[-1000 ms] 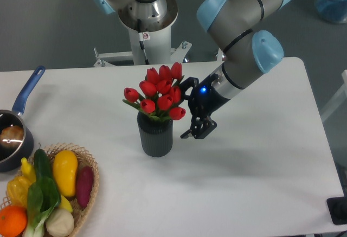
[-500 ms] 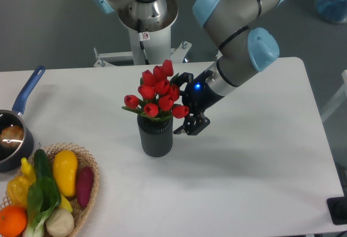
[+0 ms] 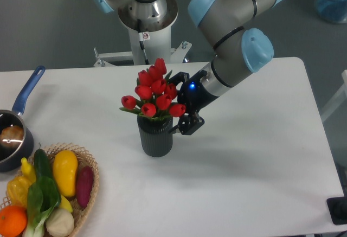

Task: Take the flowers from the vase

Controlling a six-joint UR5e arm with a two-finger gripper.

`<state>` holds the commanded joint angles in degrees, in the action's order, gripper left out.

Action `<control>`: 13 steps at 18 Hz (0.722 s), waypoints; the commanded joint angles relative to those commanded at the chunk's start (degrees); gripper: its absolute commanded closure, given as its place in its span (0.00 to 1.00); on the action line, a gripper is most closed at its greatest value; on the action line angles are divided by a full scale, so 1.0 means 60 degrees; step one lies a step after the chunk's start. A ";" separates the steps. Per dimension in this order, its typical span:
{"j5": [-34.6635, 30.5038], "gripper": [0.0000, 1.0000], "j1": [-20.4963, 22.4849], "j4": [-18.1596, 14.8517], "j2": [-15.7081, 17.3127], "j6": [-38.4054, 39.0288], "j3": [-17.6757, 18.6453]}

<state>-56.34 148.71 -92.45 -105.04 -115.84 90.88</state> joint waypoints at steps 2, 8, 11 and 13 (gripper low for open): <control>0.0000 0.00 -0.0131 -0.0090 0.0060 0.0000 0.0000; -0.0337 0.00 -0.0191 -0.0104 0.0060 0.0059 0.0117; -0.0497 0.00 -0.0176 -0.0104 0.0060 0.0073 0.0117; -0.0600 0.00 -0.0147 -0.0104 0.0045 0.0073 0.0117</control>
<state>-59.94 147.83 -93.08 -104.76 -115.40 91.58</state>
